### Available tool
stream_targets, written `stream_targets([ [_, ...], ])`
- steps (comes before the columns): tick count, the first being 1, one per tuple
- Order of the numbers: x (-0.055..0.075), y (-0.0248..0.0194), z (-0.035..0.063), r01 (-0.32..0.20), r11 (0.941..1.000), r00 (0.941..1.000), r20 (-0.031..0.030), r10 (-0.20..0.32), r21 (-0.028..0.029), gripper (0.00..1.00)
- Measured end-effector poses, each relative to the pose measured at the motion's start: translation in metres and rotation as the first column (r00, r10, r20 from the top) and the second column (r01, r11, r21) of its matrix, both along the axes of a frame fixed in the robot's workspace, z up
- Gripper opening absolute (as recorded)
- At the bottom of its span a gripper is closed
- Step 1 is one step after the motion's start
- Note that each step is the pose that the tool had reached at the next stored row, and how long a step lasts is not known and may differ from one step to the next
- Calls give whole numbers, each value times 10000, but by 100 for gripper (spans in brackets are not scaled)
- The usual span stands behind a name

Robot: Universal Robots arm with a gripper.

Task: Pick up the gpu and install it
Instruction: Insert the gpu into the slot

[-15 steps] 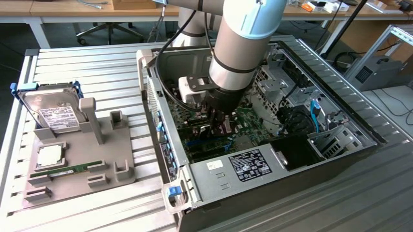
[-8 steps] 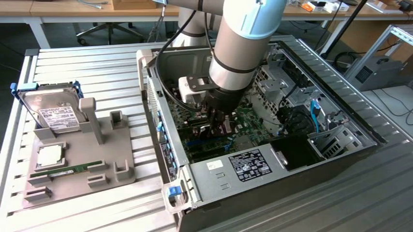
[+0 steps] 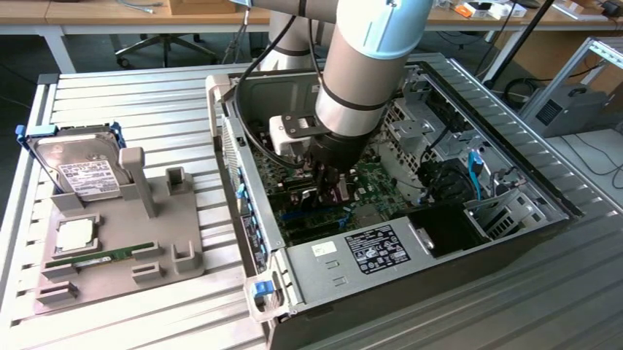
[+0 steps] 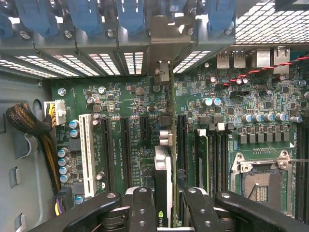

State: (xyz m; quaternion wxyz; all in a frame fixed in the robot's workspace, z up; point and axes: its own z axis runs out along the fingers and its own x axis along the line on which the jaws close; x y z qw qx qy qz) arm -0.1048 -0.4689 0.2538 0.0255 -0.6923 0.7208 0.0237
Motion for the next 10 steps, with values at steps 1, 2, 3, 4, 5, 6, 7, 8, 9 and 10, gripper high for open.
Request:
stream_targets([
  [1, 0, 0, 0, 0, 10000, 10000, 0, 0, -1, 27],
  [2, 0, 0, 0, 0, 10000, 10000, 0, 0, 0, 27],
  [3, 0, 0, 0, 0, 10000, 10000, 0, 0, 0, 27],
  [4, 0, 0, 0, 0, 10000, 10000, -1, 0, -1, 27],
  [5, 0, 0, 0, -1, 10000, 10000, 0, 1, -1, 27],
  [6, 0, 0, 0, 0, 10000, 10000, 0, 0, 0, 27],
  [7, 0, 0, 0, -1, 10000, 10000, 0, 1, 0, 27],
  [8, 0, 0, 0, 0, 10000, 10000, 0, 0, 0, 27],
  [9, 0, 0, 0, 0, 10000, 10000, 0, 0, 0, 27],
  [10, 0, 0, 0, 0, 10000, 10000, 0, 0, 0, 27],
])
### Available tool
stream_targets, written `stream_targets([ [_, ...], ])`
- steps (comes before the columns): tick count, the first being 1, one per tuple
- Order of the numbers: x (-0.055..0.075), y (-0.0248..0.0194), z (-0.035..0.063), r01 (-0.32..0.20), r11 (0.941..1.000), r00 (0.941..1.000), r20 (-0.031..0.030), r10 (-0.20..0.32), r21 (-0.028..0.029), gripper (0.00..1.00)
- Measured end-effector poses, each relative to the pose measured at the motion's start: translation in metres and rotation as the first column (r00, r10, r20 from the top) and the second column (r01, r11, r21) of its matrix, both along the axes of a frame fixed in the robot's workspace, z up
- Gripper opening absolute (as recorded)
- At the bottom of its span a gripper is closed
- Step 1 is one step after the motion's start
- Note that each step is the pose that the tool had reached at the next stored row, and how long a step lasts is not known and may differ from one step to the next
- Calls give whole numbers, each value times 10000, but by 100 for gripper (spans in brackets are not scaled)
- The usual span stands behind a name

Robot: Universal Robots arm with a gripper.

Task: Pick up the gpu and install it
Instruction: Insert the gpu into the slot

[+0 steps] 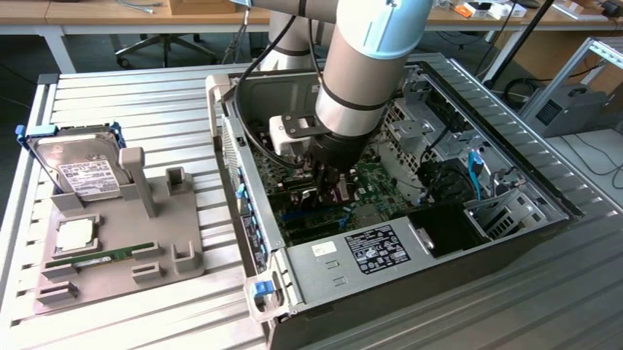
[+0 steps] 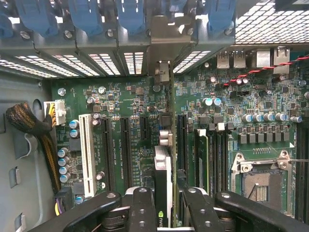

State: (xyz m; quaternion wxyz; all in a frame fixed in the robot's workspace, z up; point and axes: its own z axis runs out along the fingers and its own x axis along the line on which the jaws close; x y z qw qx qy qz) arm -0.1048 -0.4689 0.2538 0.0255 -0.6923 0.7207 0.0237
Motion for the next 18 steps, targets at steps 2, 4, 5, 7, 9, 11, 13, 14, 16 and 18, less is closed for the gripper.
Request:
stream_targets([
  [2, 0, -1, 0, 1, 10000, 10000, 0, -1, -1, 27],
  [4, 0, 0, 0, 1, 10000, 10000, 0, -1, 0, 27],
  [5, 0, -1, 0, 1, 10000, 10000, 0, -1, -1, 27],
  [7, 0, -1, 0, 0, 10000, 10000, 0, 0, -1, 27],
  [9, 0, -1, 1, 1, 10000, 10000, 1, -1, 1, 27],
  [11, 0, 0, 11, 1, 10000, 10000, 0, -1, -6, 27],
  [13, 1, -1, 21, 2, 10000, 10000, 0, -2, -17, 27],
  [14, 0, -1, 24, 7, 10000, 10000, 1, -7, -16, 27],
  [16, 0, -1, 24, 16, 10000, 10000, 1, -16, -16, 27],
  [18, 0, -1, 24, 40, 10000, 10000, 1, -40, -16, 27],
])
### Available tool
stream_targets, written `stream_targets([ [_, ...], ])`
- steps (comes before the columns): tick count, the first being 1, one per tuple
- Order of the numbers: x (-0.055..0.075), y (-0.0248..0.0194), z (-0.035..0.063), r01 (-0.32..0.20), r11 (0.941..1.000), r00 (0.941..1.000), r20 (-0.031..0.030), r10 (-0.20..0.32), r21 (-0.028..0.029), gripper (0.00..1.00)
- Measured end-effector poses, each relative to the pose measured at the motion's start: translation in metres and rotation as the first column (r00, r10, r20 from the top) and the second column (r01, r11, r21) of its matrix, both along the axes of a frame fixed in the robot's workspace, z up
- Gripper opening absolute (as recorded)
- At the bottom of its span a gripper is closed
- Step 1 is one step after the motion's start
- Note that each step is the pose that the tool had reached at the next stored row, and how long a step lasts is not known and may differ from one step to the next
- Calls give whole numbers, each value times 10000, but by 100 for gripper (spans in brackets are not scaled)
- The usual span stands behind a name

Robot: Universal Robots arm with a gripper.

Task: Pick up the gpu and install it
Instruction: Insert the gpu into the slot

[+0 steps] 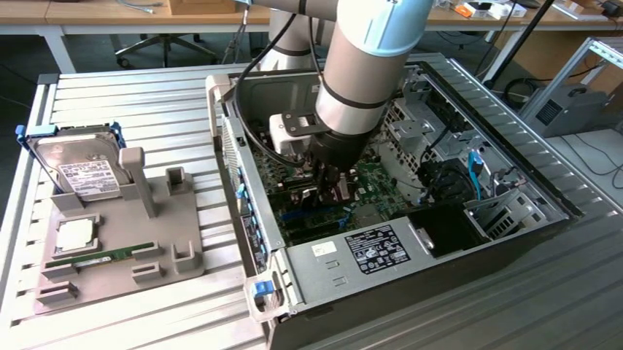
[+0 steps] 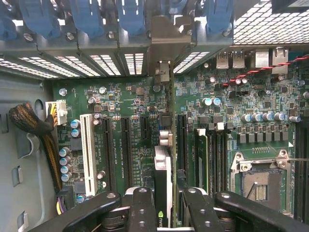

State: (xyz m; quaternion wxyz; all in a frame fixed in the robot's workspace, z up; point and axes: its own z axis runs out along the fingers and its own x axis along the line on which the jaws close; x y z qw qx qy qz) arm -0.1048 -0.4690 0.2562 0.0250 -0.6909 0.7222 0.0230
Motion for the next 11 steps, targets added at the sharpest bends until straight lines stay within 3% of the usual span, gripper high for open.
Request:
stream_targets([
  [11, -10, 0, -43, 250, 9997, 9997, -1, -250, -3, 27],
])
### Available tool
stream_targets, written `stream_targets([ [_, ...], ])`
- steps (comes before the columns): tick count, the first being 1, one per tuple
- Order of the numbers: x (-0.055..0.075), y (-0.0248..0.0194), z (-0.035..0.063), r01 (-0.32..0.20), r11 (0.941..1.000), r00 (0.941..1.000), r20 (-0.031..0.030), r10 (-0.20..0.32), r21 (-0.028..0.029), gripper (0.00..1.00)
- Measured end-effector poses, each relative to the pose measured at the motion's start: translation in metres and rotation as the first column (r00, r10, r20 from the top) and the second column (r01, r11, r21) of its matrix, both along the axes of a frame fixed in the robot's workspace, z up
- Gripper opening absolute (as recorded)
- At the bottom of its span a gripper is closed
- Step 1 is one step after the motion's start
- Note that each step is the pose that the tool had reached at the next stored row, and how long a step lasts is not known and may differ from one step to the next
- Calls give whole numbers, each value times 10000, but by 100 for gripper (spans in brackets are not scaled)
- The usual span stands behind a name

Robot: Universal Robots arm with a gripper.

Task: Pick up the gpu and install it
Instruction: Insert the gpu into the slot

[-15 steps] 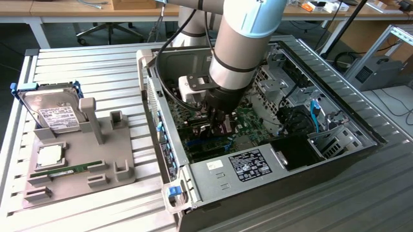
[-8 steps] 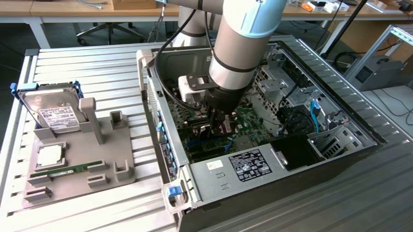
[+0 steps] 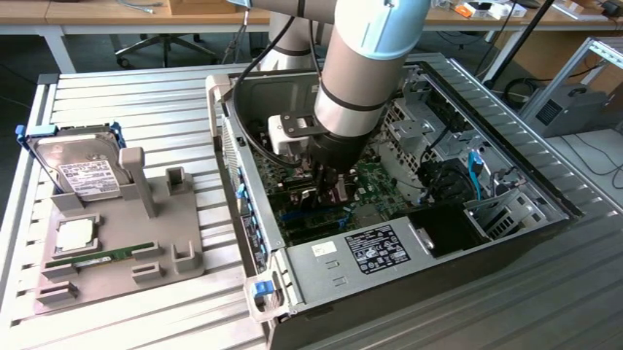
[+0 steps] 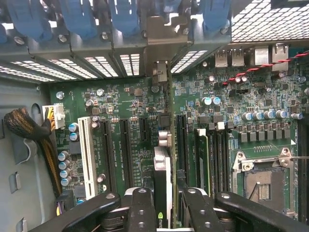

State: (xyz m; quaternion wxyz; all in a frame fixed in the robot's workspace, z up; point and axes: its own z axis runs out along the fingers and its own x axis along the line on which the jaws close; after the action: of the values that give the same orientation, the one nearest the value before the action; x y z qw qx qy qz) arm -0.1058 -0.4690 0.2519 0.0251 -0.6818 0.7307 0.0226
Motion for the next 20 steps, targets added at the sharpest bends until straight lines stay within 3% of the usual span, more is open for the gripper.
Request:
stream_targets([
  [20, -4, 0, -2, 8, 10000, 10000, 0, -8, 2, 27],
])
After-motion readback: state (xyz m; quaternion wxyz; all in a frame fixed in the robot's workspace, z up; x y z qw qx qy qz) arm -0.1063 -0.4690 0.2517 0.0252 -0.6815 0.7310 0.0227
